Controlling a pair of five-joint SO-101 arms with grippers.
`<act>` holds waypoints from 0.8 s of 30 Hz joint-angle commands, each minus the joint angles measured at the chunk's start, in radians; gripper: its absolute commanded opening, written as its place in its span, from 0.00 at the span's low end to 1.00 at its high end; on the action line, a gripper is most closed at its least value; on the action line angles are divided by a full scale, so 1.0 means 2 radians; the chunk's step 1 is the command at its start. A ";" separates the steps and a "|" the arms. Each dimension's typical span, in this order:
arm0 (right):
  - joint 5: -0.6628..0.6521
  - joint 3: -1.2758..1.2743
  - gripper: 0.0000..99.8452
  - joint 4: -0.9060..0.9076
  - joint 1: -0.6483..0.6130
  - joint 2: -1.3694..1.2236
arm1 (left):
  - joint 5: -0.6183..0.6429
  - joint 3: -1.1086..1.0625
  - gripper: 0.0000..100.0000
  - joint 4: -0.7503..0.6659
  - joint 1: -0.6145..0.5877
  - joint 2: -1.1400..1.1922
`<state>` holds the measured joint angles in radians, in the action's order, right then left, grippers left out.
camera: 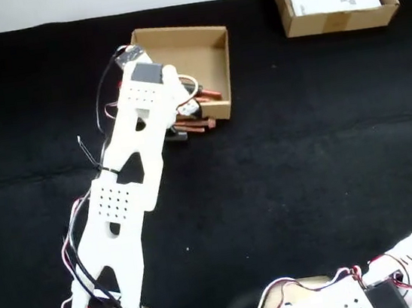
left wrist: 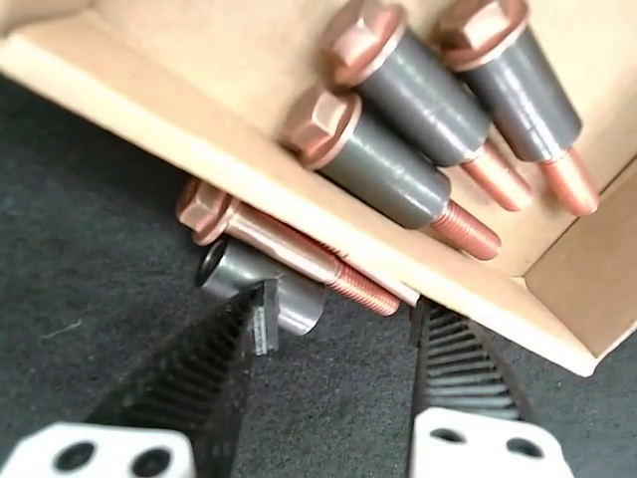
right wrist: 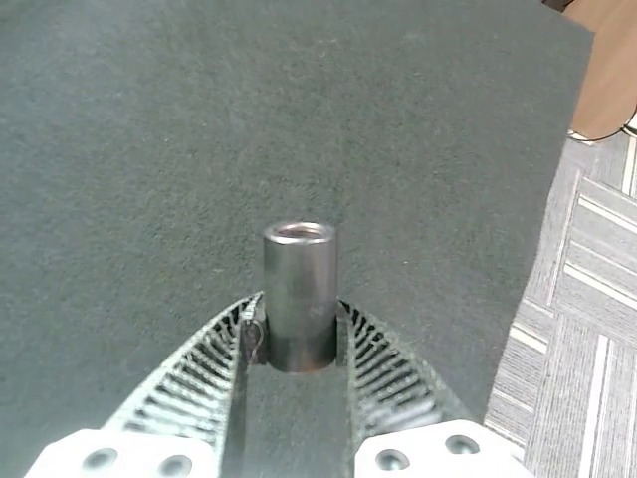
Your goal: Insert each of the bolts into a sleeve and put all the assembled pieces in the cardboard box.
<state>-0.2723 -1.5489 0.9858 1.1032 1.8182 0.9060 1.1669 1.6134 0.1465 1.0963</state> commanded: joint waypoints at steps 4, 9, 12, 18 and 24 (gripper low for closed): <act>-0.006 0.002 0.01 -0.010 -0.010 0.007 | 0.004 0.014 0.23 0.017 -0.036 0.013; -0.006 0.002 0.01 -0.010 -0.010 0.007 | 0.004 0.013 0.23 0.068 -0.034 0.021; -0.006 0.002 0.01 -0.010 -0.010 0.007 | 0.002 0.012 0.23 0.072 -0.042 0.040; -0.006 0.002 0.01 -0.010 -0.010 0.007 | 0.004 0.017 0.23 0.071 -0.053 0.069; -0.006 0.003 0.01 -0.010 -0.010 0.007 | 0.003 0.049 0.23 0.071 -0.046 0.072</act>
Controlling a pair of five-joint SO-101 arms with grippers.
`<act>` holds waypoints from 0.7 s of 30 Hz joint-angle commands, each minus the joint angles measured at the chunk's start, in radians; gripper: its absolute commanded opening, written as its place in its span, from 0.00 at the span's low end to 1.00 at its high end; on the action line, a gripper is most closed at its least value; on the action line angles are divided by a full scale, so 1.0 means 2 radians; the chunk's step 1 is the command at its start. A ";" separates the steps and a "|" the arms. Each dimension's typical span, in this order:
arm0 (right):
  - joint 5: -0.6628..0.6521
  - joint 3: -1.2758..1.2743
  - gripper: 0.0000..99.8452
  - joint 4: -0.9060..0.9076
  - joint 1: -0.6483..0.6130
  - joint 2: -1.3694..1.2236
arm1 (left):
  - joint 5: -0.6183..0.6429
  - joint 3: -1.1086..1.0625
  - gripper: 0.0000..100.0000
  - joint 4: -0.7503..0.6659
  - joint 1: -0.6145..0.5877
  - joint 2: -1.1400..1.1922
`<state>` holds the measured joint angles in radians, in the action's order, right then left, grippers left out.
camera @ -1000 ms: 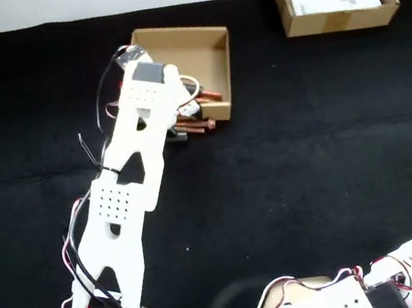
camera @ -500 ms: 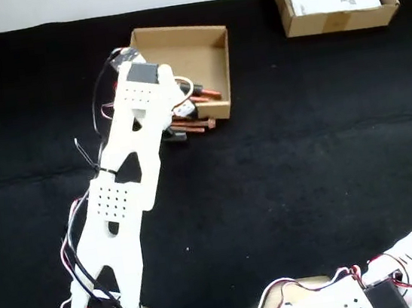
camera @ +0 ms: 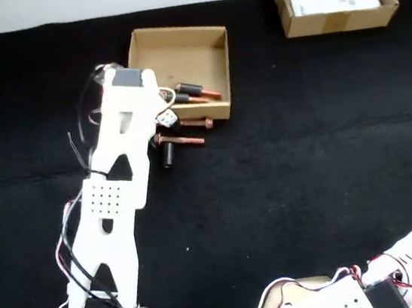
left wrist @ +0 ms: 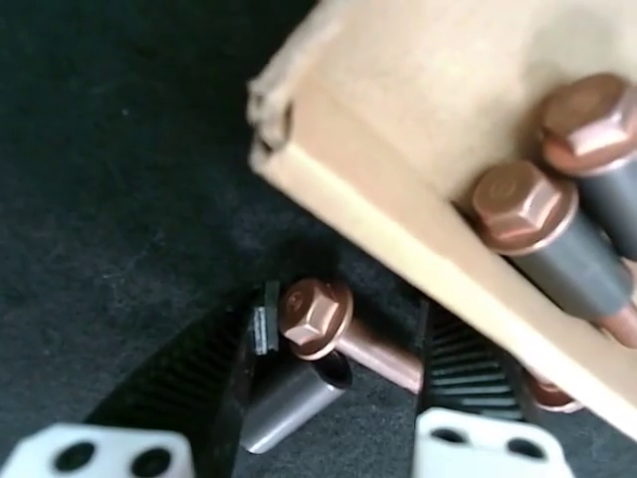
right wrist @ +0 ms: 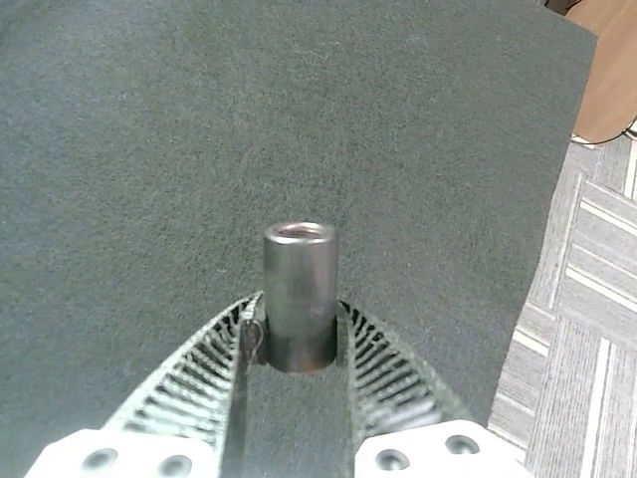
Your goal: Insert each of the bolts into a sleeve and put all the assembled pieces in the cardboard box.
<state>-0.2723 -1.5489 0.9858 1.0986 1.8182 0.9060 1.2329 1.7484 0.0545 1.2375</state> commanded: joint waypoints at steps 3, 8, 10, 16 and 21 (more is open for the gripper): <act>-0.006 0.003 0.01 -0.010 -0.007 0.007 | 0.002 0.030 0.23 0.005 0.004 -0.001; -0.006 0.004 0.01 -0.010 -0.007 0.007 | 0.001 0.043 0.23 0.006 0.007 -0.017; -0.006 0.005 0.01 -0.010 -0.007 0.007 | 0.001 0.043 0.23 0.006 0.009 -0.033; -0.006 0.006 0.01 -0.008 -0.007 0.007 | 0.000 0.046 0.14 0.003 0.017 -0.076; -0.006 0.003 0.01 -0.007 -0.007 0.007 | 0.000 0.046 0.04 0.002 0.020 -0.082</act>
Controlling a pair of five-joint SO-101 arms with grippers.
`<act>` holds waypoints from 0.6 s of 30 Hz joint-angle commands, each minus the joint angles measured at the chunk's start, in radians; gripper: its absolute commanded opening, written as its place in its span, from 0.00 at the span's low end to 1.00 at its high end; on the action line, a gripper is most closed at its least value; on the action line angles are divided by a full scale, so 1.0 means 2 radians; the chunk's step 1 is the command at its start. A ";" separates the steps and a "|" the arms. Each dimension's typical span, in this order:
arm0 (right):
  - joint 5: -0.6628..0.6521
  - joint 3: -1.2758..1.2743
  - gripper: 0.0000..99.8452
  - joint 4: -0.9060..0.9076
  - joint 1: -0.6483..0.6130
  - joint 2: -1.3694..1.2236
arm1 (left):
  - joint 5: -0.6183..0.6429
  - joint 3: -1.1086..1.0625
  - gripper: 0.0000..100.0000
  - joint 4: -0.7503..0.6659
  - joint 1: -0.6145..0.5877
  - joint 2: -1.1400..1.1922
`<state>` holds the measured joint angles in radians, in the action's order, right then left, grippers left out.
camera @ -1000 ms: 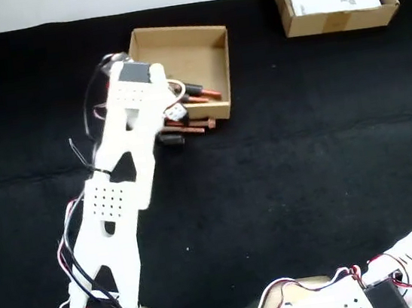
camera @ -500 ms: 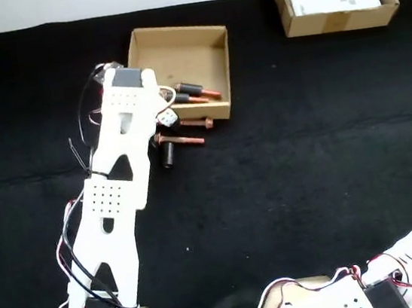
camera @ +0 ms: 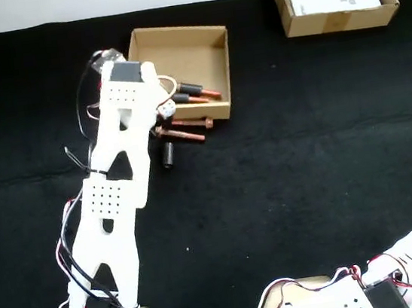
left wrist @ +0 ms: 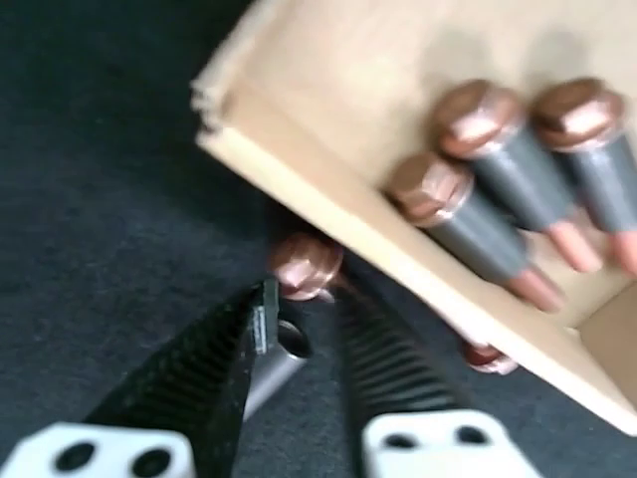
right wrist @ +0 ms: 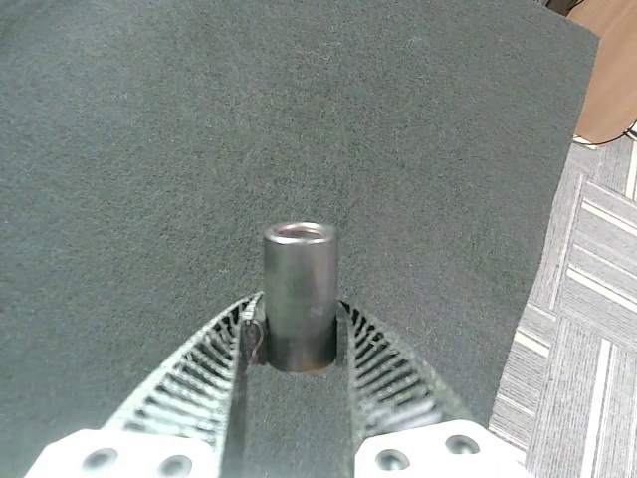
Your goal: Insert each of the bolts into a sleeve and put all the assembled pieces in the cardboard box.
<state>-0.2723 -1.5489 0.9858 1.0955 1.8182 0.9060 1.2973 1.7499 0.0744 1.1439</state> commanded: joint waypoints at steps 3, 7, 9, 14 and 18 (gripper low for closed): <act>-0.006 0.003 0.01 -0.007 -0.006 0.007 | 0.000 0.011 0.06 0.002 0.016 -0.035; -0.006 0.003 0.01 -0.007 -0.006 0.007 | -0.034 0.010 0.06 0.005 0.036 -0.037; -0.006 0.003 0.01 -0.007 -0.006 0.007 | -0.063 0.010 0.06 0.006 0.048 -0.040; -0.006 0.003 0.01 -0.007 -0.006 0.007 | -0.064 0.011 0.06 0.006 0.053 -0.040; -0.008 0.003 0.01 -0.007 -0.006 0.007 | -0.064 0.010 0.11 0.006 0.052 -0.040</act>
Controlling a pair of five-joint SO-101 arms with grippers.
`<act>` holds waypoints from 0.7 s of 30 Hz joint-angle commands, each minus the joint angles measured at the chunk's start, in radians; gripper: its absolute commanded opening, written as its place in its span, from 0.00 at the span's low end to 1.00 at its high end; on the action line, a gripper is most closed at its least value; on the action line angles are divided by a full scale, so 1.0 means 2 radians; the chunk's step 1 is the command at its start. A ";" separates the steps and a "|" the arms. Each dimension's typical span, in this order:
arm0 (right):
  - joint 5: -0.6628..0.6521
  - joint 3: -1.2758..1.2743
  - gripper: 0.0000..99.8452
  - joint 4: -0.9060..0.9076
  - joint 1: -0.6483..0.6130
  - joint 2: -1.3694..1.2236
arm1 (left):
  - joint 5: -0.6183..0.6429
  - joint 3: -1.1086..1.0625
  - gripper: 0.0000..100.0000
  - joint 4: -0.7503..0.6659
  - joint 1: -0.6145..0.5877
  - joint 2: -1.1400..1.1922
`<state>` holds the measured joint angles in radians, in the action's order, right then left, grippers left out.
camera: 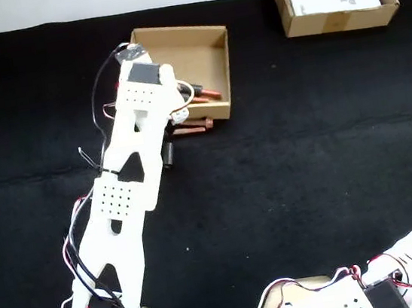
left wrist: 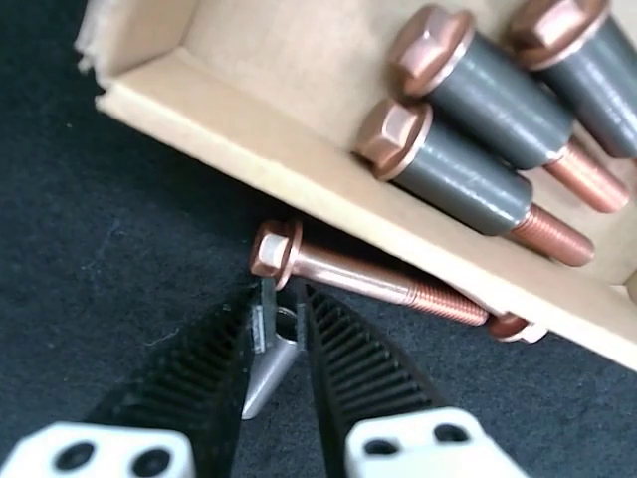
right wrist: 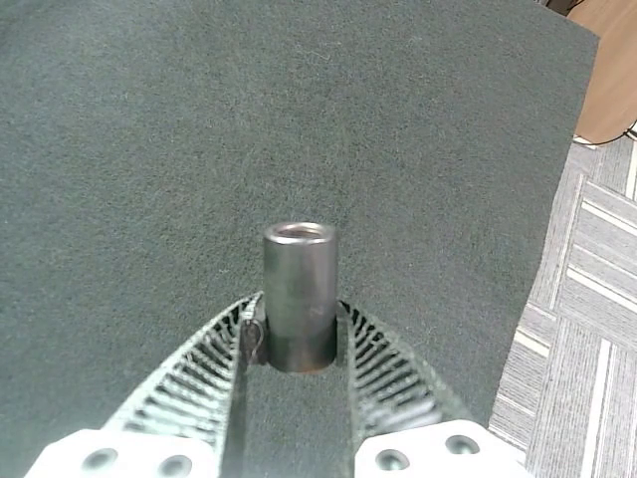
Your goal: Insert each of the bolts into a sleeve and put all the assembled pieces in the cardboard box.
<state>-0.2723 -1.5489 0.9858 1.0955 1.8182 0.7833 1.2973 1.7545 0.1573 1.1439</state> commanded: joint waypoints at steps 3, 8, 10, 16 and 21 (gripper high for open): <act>-0.031 0.002 0.01 -0.007 -0.006 0.007 | -0.002 0.011 0.17 0.004 0.010 -0.040; -0.035 0.002 0.01 -0.007 -0.006 0.007 | -0.002 0.011 0.19 0.004 0.011 -0.040; -0.035 0.002 0.01 -0.007 -0.006 0.007 | -0.002 0.010 0.19 0.004 0.013 -0.040; -0.038 0.002 0.01 -0.007 -0.006 0.007 | 0.006 0.010 0.19 0.006 0.025 -0.074; -0.037 0.002 0.01 -0.007 -0.018 0.007 | 0.006 0.007 0.19 0.006 0.042 -0.132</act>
<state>-0.3353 -1.5489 0.9858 1.0863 1.8182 0.7894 1.2973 1.7607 0.2156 0.9858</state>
